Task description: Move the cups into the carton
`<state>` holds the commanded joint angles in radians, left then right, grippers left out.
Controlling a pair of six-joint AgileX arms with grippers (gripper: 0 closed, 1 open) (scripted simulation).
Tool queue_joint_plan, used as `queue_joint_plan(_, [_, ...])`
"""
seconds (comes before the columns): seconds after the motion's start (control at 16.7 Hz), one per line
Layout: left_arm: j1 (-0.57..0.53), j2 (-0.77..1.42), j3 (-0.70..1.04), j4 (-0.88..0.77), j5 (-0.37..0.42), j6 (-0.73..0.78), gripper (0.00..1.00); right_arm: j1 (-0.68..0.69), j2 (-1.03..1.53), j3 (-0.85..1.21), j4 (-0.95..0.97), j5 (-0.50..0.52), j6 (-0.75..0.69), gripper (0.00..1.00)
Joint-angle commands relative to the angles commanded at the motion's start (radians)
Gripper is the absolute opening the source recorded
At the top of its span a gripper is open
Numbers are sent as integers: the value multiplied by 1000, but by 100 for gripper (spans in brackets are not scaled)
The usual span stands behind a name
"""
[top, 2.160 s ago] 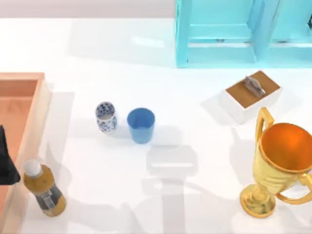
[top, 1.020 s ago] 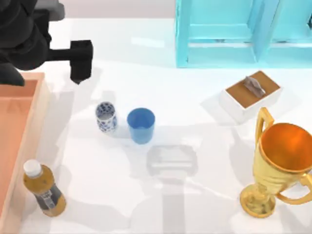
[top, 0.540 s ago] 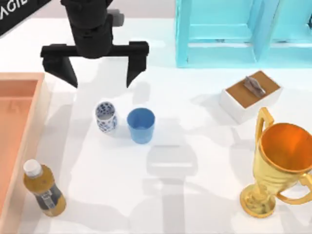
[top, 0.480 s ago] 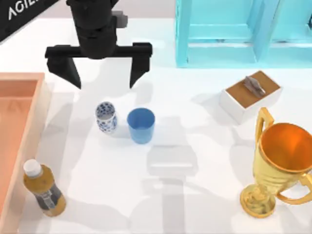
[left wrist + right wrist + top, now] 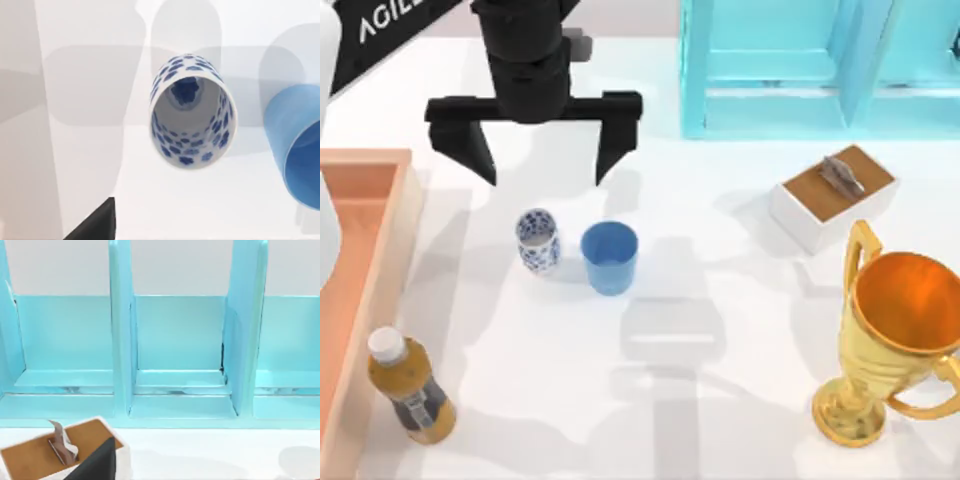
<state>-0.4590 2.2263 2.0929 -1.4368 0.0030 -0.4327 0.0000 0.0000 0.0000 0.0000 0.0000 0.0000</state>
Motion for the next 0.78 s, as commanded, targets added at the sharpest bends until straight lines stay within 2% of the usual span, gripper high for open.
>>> queue_joint_plan(0.18, [-2, 6, -68, 69, 1, 2, 100, 0, 0, 0, 0, 0, 0, 100])
queue_joint_plan(0.54, [-2, 33, -308, 343, 1, 2, 100, 0, 0, 0, 0, 0, 0, 100])
queue_joint_plan(0.78, [-2, 37, -335, 370, 1, 2, 100, 0, 0, 0, 0, 0, 0, 100])
